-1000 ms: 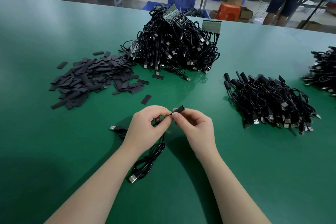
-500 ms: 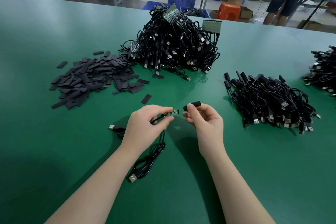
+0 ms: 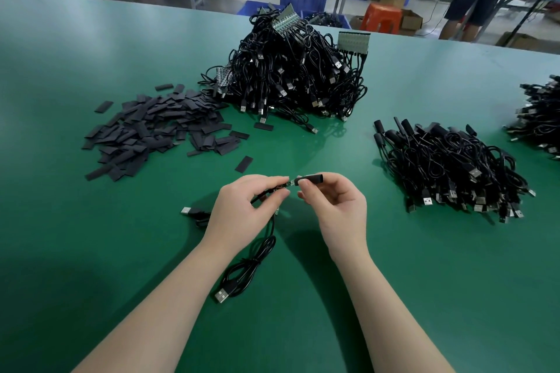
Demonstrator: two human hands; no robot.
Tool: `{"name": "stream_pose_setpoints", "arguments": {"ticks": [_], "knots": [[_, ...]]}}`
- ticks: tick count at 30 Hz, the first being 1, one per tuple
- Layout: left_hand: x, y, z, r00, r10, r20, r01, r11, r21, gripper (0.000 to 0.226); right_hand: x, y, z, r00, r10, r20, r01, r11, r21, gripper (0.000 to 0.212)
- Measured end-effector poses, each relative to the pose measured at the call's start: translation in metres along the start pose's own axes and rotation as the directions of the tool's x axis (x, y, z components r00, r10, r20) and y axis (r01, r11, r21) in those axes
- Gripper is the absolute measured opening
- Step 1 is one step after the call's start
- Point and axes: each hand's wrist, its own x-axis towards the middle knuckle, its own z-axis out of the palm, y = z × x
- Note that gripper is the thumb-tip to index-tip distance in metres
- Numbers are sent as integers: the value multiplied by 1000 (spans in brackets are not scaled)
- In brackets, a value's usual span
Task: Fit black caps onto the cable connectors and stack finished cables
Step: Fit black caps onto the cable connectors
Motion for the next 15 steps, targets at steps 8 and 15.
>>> {"name": "stream_pose_setpoints", "arguments": {"ticks": [8,15], "knots": [[0,1,1,999,-22,24,23,998,-60,21,-1,0,1,998,-58,-7,57,998,-32,25],[0,1,0,999,-31,30,33,996,-86,25,0,0,0,999,-38,-14,38,999,12,15]]}}
